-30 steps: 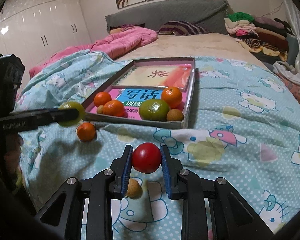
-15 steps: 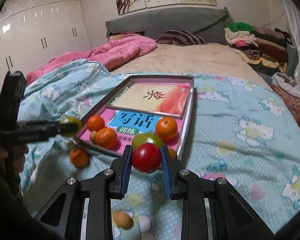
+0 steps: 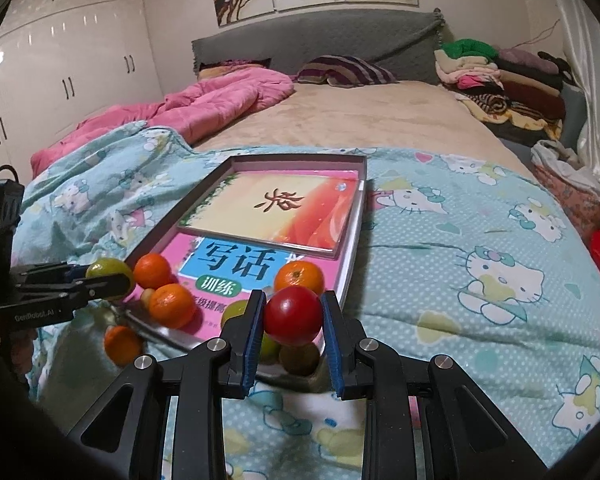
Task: Organize fruits
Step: 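Carry the green pear and red tomato over the tray and lower them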
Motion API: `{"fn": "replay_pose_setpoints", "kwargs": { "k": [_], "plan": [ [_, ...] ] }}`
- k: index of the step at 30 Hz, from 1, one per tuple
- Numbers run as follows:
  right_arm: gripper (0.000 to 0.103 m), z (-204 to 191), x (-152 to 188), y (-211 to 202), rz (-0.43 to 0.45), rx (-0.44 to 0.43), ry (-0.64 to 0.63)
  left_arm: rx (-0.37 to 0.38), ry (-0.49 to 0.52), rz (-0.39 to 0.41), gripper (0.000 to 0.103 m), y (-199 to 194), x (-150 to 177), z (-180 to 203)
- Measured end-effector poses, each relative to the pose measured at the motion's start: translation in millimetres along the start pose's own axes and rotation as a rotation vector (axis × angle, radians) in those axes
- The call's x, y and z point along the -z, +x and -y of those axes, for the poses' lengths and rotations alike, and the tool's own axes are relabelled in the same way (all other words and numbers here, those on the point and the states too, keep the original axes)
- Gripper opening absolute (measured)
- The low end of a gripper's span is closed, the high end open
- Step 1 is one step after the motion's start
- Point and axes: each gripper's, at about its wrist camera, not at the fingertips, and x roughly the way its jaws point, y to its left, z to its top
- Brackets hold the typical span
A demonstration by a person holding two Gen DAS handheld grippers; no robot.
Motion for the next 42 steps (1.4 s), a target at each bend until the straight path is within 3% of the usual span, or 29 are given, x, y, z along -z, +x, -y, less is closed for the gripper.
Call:
{"fn": "replay_pose_setpoints", "kwargs": {
  "k": [8, 42],
  "plan": [
    [0.029, 2.8, -6.7, 16.4, -0.035, 0.029, -0.003, -0.007, 0.008, 0.009, 0.039, 5.4, -7.4, -1.1],
    [0.029, -1.2, 0.4, 32.6, -0.033, 0.047, -0.019, -0.004, 0.027, -0.001, 0.039, 14.2, -3.1, -0.4]
  ]
}}
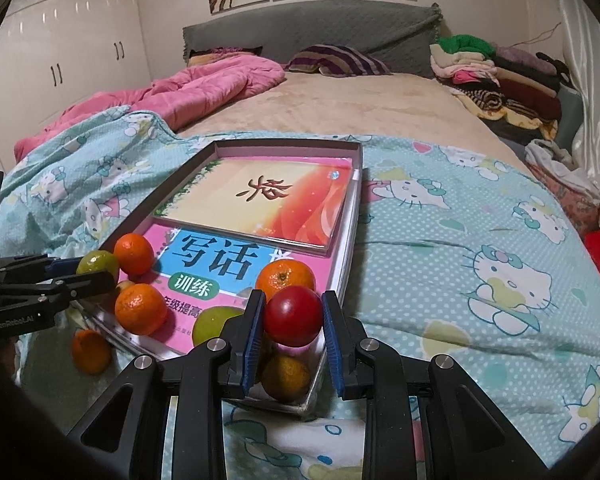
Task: Organize fruits
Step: 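Carry the green pear and red tomato over the tray and lower them, then open both tools to release the pear and tomato in the tray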
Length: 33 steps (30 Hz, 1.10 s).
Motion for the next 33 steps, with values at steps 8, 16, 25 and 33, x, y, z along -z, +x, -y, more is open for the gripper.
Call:
{"fn": "replay_pose_setpoints", "kwargs": {
  "k": [8, 16, 25, 33],
  "plan": [
    [0.031, -0.8, 0.6, 0.8, 0.003, 0.004, 0.008, 0.004, -0.006, 0.002, 0.039, -0.6, 0.1, -1.1],
    [0.038, 0.6, 1.4, -2.5, 0.014, -0.019, 0.020, 0.007, -0.010, 0.007, 0.039, -0.9, 0.3, -1.4],
    [0.046, -2.0, 2.7, -5.9, 0.022, -0.029, 0.016, 0.003, -0.007, 0.007, 0.039, -0.7, 0.1, -1.1],
    [0.050, -3.4, 5.3, -7.1, 0.020, -0.027, 0.011, -0.006, -0.005, 0.021, 0.039, -3.3, -1.6, -1.9]
  ]
}}
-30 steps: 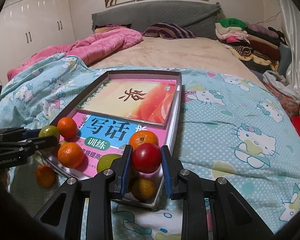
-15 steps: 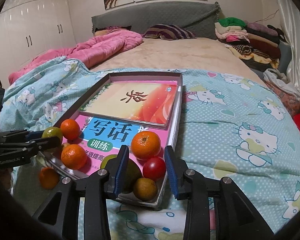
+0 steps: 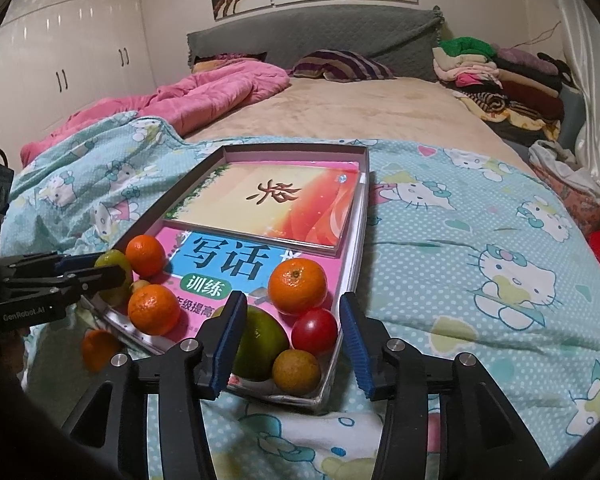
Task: Organize fruits
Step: 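Open both tools to release the pear and tomato in the tray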
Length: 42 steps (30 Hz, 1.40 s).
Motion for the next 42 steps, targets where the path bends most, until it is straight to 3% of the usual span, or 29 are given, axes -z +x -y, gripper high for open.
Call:
{"fn": "replay_pose_setpoints", "kwargs": {
  "k": [18, 22, 29, 33, 42],
  "plan": [
    [0.058, -0.2, 2.1, -5.3, 0.007, -0.001, 0.001, -0.004, -0.001, 0.009, 0.044, -6.3, -1.1, 1.4],
    [0.061, -0.9, 2.3, -5.9, 0.009, -0.001, 0.001, -0.004, -0.009, 0.020, 0.052, -11.0, -2.9, -0.3],
    [0.062, -2.4, 2.9, -7.5, 0.016, -0.003, -0.002, 0.001, -0.020, 0.035, 0.053, -17.7, -5.9, -2.6],
    [0.064, -3.6, 2.5, -9.9, 0.023, -0.007, -0.005, -0.002, -0.020, 0.045, 0.064, -21.5, -7.3, -1.9],
    [0.068, -5.1, 0.4, -18.5, 0.048, -0.006, -0.004, 0.004, -0.016, 0.049, 0.071, -27.1, -8.6, 1.0]
  ]
}}
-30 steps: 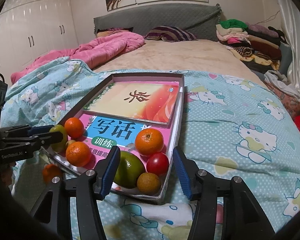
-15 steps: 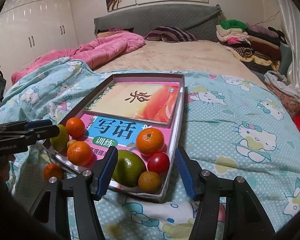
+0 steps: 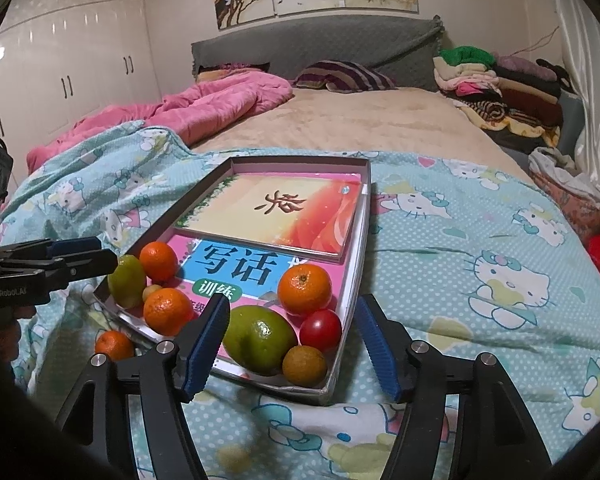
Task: Organize fruits
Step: 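Open both tools to release the pear and tomato in the tray, then withdraw both open tools from the tray toward the mandarin and brown fruit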
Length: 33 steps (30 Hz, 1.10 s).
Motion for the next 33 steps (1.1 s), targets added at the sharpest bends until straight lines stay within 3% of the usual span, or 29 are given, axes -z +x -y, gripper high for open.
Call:
{"fn": "replay_pose_setpoints", "kwargs": {
  "k": [13, 33],
  "plan": [
    [0.072, -5.5, -1.2, -16.0, 0.041, -0.005, -0.013, -0.002, 0.030, 0.006, 0.083, -11.8, 0.4, 8.7],
    [0.074, -29.8, 19.9, -48.6, 0.058, -0.002, -0.045, 0.025, 0.063, 0.013, 0.085, -27.8, 15.3, 22.2]
  ]
}}
